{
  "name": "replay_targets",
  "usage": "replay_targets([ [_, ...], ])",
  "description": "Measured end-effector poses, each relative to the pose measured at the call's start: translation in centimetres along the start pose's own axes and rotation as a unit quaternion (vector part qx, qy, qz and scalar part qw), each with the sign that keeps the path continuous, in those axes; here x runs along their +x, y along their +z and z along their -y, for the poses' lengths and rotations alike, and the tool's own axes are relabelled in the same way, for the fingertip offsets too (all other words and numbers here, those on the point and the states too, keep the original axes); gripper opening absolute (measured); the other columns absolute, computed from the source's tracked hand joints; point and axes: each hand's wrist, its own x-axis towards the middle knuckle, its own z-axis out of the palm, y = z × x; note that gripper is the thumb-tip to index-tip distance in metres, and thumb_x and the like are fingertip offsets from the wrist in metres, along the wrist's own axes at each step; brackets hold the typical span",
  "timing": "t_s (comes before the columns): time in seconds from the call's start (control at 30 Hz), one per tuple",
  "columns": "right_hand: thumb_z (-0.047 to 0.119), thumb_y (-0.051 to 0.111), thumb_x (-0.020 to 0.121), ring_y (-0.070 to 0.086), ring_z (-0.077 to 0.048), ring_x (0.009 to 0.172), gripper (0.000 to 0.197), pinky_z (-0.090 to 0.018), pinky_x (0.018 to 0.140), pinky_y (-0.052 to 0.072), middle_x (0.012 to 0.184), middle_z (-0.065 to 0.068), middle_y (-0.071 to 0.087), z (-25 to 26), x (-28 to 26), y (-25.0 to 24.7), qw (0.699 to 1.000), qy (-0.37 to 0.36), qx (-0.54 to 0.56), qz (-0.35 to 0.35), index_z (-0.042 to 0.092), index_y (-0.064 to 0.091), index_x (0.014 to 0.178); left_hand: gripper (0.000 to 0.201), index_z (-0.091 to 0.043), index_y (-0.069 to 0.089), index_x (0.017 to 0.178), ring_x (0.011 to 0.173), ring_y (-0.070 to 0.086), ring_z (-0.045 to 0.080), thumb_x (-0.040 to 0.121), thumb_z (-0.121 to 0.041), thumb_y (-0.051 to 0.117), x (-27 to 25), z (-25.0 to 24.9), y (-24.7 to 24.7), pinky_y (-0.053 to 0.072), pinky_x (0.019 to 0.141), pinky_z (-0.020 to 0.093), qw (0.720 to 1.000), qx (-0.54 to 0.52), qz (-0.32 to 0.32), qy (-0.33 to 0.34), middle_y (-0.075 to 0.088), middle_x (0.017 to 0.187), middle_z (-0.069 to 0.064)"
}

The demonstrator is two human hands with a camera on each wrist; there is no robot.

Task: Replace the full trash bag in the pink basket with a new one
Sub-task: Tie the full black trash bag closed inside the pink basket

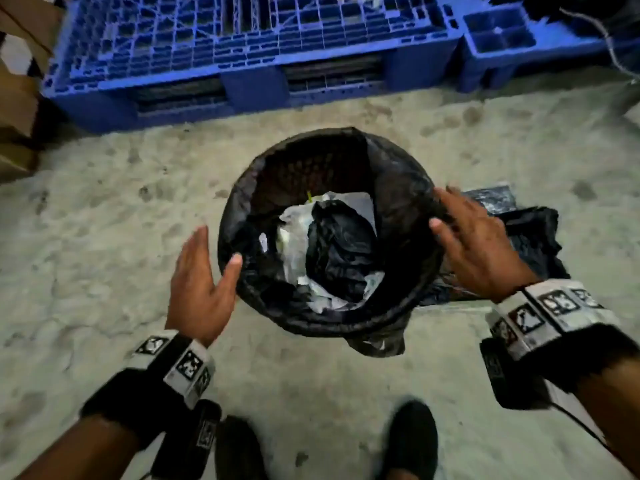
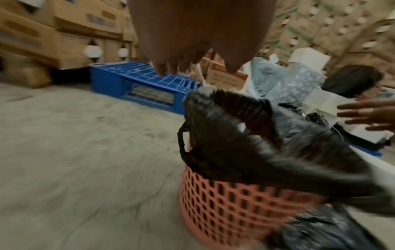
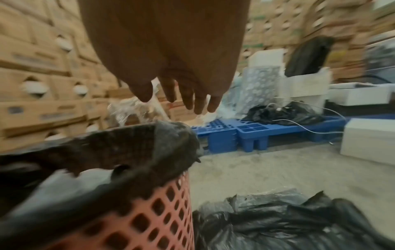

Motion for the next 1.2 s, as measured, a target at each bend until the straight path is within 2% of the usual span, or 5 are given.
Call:
replay_targets([
  [0.4,0.042,0.033,0.092,0.043,0.007,0.125,0.043,-0.018,0.106,0.033,0.134,0.016,0.053,-4.6,1.5,7.2,0.933,-0.044,0.330,-0.139,0.031,0.047,0.132,0.079,-0.025,0.030,0.142,0.140,0.023,0.003,0.064,-0.036,0.040,5.4,4.9,6.1,0.016,0.119,0.036,0.964,-0.190,-0.074,0.173,0.027,0.153,-0.008],
  [0.53,0.024,0.038,0.098,0.068,0.000,0.079,0.024,-0.022,0.069,0.058,0.088,0.015,0.075,-5.6,2.9,8.0,0.895,-0.015,0.422,-0.140,0.020,0.061,0.106,0.076,-0.017,0.032,0.143,0.140,0.024,0.006,0.068,-0.022,0.040,6.4,5.2,6.6,0.016,0.119,0.037,0.954,-0.205,-0.086,0.199,0.027,0.152,-0.008],
  [0.67,-0.003,0.047,0.089,0.065,-0.027,0.081,0.027,-0.040,0.073,0.053,0.092,-0.013,0.075,-6.3,4.0,7.3,0.906,0.033,0.410,-0.097,0.006,0.066,0.105,0.075,-0.009,0.027,0.143,0.134,0.019,0.003,0.070,-0.023,0.035,5.6,4.7,6.0,0.011,0.111,0.022,0.963,-0.150,-0.085,0.206,0.024,0.149,-0.004],
  [0.9,-0.013,0.050,0.083,0.060,-0.012,0.046,0.028,-0.019,0.042,0.050,0.057,-0.005,0.067,-6.6,3.8,2.4,0.873,0.040,0.462,-0.154,0.003,0.059,0.104,0.076,-0.012,0.022,0.144,0.144,0.017,0.019,0.071,-0.032,0.029,5.6,3.8,5.6,0.011,0.117,0.031,0.973,-0.139,-0.055,0.176,0.022,0.156,0.005],
  [1.2,-0.011,0.051,0.084,0.046,-0.013,0.050,0.032,-0.027,0.053,0.037,0.054,0.006,0.055,3.9,6.0,-0.2,0.960,-0.138,0.228,-0.082,0.020,0.056,0.080,0.079,-0.014,0.019,0.146,0.144,0.016,0.016,0.070,-0.035,0.026,4.8,2.6,4.9,0.012,0.118,0.032,0.980,-0.116,-0.032,0.158,0.020,0.157,0.002],
])
